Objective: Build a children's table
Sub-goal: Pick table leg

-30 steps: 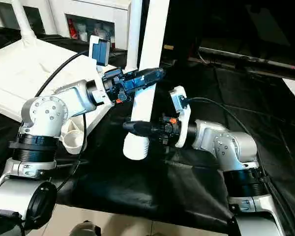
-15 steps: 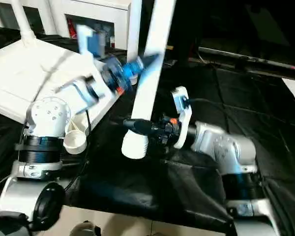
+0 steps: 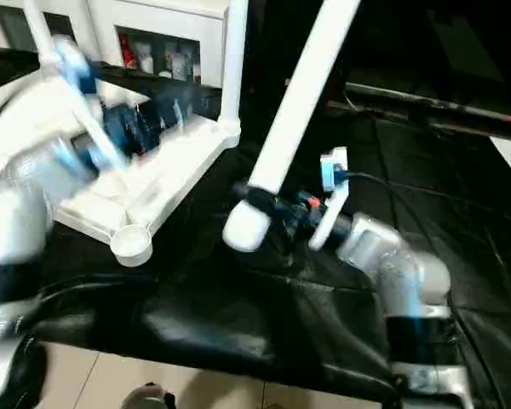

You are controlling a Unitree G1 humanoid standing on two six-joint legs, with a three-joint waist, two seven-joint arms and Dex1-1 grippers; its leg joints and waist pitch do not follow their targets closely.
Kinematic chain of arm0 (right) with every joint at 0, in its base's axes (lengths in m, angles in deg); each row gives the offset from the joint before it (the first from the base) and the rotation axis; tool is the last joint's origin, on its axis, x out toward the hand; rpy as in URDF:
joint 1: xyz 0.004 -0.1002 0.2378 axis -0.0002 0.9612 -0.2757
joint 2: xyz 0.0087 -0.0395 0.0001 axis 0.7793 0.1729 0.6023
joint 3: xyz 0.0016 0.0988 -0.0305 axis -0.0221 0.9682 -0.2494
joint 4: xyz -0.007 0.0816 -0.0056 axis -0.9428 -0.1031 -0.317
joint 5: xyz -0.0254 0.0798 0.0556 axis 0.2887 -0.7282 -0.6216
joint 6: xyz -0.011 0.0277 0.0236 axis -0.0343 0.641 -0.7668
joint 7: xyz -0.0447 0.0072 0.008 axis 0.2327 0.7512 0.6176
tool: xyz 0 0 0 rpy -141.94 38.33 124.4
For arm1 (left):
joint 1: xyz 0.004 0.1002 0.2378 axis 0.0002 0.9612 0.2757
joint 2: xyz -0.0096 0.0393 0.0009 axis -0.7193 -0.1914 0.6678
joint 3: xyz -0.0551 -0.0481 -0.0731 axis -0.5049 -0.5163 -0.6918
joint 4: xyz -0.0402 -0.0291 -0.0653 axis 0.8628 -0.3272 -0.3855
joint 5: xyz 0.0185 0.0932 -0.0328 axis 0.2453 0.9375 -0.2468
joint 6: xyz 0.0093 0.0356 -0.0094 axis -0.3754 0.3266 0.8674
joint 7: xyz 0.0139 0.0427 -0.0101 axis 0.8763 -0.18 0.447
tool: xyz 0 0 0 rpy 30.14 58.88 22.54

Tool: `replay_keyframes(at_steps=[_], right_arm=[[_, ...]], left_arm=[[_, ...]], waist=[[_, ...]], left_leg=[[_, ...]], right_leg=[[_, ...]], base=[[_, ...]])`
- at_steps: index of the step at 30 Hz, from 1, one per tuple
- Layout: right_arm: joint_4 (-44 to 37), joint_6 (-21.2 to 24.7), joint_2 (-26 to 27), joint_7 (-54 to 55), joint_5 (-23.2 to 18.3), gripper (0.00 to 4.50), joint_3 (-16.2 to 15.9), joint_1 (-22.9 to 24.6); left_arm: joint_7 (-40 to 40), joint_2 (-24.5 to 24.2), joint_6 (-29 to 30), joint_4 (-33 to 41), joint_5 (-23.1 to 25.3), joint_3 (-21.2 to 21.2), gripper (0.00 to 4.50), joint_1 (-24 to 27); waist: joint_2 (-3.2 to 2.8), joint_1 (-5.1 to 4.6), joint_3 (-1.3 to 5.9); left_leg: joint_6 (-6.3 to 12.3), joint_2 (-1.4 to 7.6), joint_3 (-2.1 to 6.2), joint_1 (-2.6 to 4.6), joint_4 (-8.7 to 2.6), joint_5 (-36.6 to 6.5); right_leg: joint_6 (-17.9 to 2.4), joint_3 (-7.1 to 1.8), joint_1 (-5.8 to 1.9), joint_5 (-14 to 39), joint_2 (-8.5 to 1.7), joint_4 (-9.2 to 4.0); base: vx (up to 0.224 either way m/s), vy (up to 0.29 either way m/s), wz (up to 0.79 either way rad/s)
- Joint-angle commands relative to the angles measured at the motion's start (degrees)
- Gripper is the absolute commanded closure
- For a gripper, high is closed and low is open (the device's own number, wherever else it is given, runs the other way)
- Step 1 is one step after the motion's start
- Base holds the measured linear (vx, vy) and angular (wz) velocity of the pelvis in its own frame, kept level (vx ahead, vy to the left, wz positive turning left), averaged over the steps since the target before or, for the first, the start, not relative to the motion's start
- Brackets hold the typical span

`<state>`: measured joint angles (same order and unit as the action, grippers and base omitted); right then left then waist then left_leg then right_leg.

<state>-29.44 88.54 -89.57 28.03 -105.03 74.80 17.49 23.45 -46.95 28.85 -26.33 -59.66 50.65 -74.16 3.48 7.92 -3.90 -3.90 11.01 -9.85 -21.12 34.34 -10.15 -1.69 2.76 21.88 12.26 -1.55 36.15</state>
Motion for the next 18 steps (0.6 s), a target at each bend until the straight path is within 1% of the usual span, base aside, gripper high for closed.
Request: replay_keyframes(at_steps=[1, 2, 3, 4, 5, 6, 7, 8, 9, 10, 11, 12, 13, 14, 15, 16, 17, 18], right_arm=[[0.91, -5.44, 0.33, 5.51, 5.0, 2.59, 0.0, -0.04], [1.2, -8.26, 0.96, 11.38, 8.88, 2.59, -0.08, 1.12], [0.1, -11.25, 2.57, 15.16, 10.8, 2.59, 0.96, 3.77], [-2.25, -14.11, 4.2, 18.67, 13.21, 2.59, 1.54, 7.5], [-2.85, -14.63, 4.56, 19.04, 13.56, 2.59, 1.58, 8.27], [-5.05, -16.09, 6.05, 19.41, 14.2, 2.59, 1.53, 10.76], [-5.28, -16.16, 6.28, 19.45, 14.14, 2.59, 1.58, 10.99], [-5.94, -16.35, 6.98, 19.55, 13.93, 2.59, 1.73, 11.65], [-6.53, -16.61, 8.45, 20.17, 13.22, 2.59, 1.86, 12.76], [-6.07, -17.67, 9.01, 20.88, 13.61, 2.59, 1.22, 13.46], [-6.04, -17.72, 9.03, 20.91, 13.64, 2.59, 1.19, 13.48], [-5.09, -18.38, 9.33, 21.59, 13.85, 2.59, 0.95, 13.61], [-3.54, -19.76, 10.04, 22.4, 13.76, 2.59, 0.88, 13.7], [-3.54, -19.76, 10.04, 22.4, 13.76, 2.59, 0.88, 13.7], [-2.92, -20.62, 10.73, 23.21, 13.78, 2.59, 1.23, 13.8], [-2.44, -21.23, 11.44, 23.88, 13.54, 2.59, 1.91, 13.83], [-2.46, -21.28, 11.68, 24.0, 13.6, 2.59, 2.14, 13.88], [-2.35, -21.37, 11.73, 24.02, 13.72, 2.59, 2.3, 13.85]], left_arm=[[3.22, -0.01, -2.53, 0.73, 3.05, 1.27, 1.46, 0.93], [5.83, 0.68, -6.19, 0.3, 5.46, 1.25, 1.46, 4.04], [10.88, 2.36, -10.75, -0.54, 8.65, 0.17, 1.46, 8.04], [16.43, 4.42, -14.63, -1.1, 11.27, -1.58, 1.46, 12.37], [17.47, 4.75, -15.3, -1.14, 11.78, -1.88, 1.46, 13.14], [20.4, 5.53, -17.33, -0.89, 13.51, -2.5, 1.46, 15.28], [20.48, 5.54, -17.27, -0.72, 13.58, -2.51, 1.46, 15.47], [20.69, 5.59, -17.1, -0.23, 13.74, -2.53, 1.46, 15.98], [20.77, 6.14, -16.79, 0.77, 13.64, -2.58, 1.46, 16.6], [21.0, 6.46, -17.12, 0.78, 13.9, -2.35, 1.46, 16.75], [21.01, 6.47, -17.15, 0.78, 13.92, -2.34, 1.46, 16.76], [21.07, 6.38, -17.59, 0.35, 14.21, -1.92, 1.46, 16.67], [21.43, 6.5, -18.43, -0.32, 14.54, -1.55, 1.46, 16.63], [21.43, 6.5, -18.43, -0.32, 14.54, -1.55, 1.46, 16.63], [22.07, 6.85, -19.41, -0.74, 14.87, -1.43, 1.46, 16.78], [22.68, 7.08, -20.63, -1.12, 15.35, -1.34, 1.46, 16.91], [22.87, 7.1, -20.97, -1.2, 15.56, -1.32, 1.46, 16.95], [23.0, 7.19, -21.04, -1.31, 15.58, -1.38, 1.46, 16.89]], waist=[[-1.69, -0.48, 4.21], [-1.82, -0.56, 4.06], [-1.86, -0.61, 3.96], [-1.73, -0.89, 3.94], [-1.64, -0.91, 4.07], [-2.06, -1.05, 4.36], [-2.07, -1.19, 4.43], [-2.61, -1.25, 4.5], [-2.73, -1.64, 4.12], [-2.41, -1.64, 3.81], [-2.32, -1.52, 3.69], [-2.4, -0.95, 3.42], [-2.08, -0.28, 3.4], [-2.08, -0.28, 3.4], [-2.01, 0.58, 3.46], [-1.94, 0.43, 3.38], [-2.39, 0.48, 3.66], [-2.53, 0.49, 3.86]], left_leg=[[-4.75, 2.52, 1.04, 1.27, -4.15, -8.71], [-4.52, 2.48, 1.01, 1.26, -4.25, -9.82], [-4.49, 2.69, 1.12, 0.98, -4.34, -9.63], [-4.25, 2.69, 1.06, 0.89, -4.37, -10.24], [-3.8, 2.61, 1.09, 0.79, -4.35, -10.1], [-3.0, 2.53, 1.08, 0.81, -4.21, -10.04], [-2.58, 2.46, 1.1, 0.83, -4.22, -10.02], [-2.41, 2.42, 1.21, 0.85, -4.27, -10.07], [-1.59, 2.36, 1.15, 0.69, -4.5, -12.11], [-0.24, 2.17, 0.92, 0.5, -4.38, -14.0], [0.72, 2.04, 0.89, 0.22, -4.17, -13.88], [2.72, 1.97, 0.99, 0.18, -3.27, -13.34], [4.91, 1.93, 1.62, -0.41, -1.46, -11.28], [4.91, 1.93, 1.62, -0.41, -1.46, -11.28], [6.65, 2.36, 3.42, -1.95, 1.77, -7.91], [6.89, 2.31, 4.03, -2.75, 2.11, -7.33], [7.62, 1.93, 4.33, -2.8, 0.95, -5.49], [8.55, 1.52, 3.88, -2.43, 0.04, -4.73]], right_leg=[[-6.4, -3.05, -2.36, 7.58, -6.28, -4.39], [-6.65, -3.09, -2.3, 8.06, -6.2, -4.55], [-6.51, -3.17, -2.24, 7.19, -6.26, -4.67], [-6.24, -3.14, -2.36, 6.05, -6.22, -4.76], [-5.9, -3.15, -2.51, 5.37, -6.07, -4.64], [-5.57, -3.25, -2.46, 3.98, -5.91, -4.55], [-5.52, -3.23, -2.48, 3.6, -5.81, -4.44], [-5.69, -3.2, -2.45, 3.53, -5.82, -4.37], [-6.24, -3.34, -2.25, 5.91, -6.08, -4.84], [-6.89, -3.94, -2.35, 11.1, -7.21, -5.52], [-7.07, -4.38, -2.66, 13.56, -7.9, -5.89], [-7.27, -5.61, -2.7, 19.19, -9.77, -7.15], [-7.31, -7.43, -3.44, 23.81, -12.55, -8.32], [-7.31, -7.43, -3.44, 23.81, -12.55, -8.32], [-6.96, -9.76, -4.15, 30.47, -16.62, -9.62], [-7.42, -9.81, -4.52, 30.83, -16.83, -9.54], [-8.74, -8.12, -4.4, 28.28, -14.97, -8.95], [-9.08, -7.14, -4.06, 25.78, -13.4, -8.53]], base=[[0.0, 0.0, 0.0], [0.0, 0.0, 0.0], [0.0, 0.0, 0.0], [0.0, 0.0, 0.0], [0.0, 0.0, 0.0], [0.0, 0.0, 0.0], [0.0, 0.0, 0.0], [0.0, 0.0, 0.0], [0.0, 0.0, 0.0], [0.0, 0.0, 0.0], [0.0, 0.0, 0.0], [0.0, 0.0, 0.0], [0.0, 0.0, 0.0], [-0.023, 0.053, -0.03], [-0.016, 0.104, -0.11], [-0.016, 0.104, -0.11], [-0.007, 0.151, -0.14], [-0.008, 0.196, -0.01]])
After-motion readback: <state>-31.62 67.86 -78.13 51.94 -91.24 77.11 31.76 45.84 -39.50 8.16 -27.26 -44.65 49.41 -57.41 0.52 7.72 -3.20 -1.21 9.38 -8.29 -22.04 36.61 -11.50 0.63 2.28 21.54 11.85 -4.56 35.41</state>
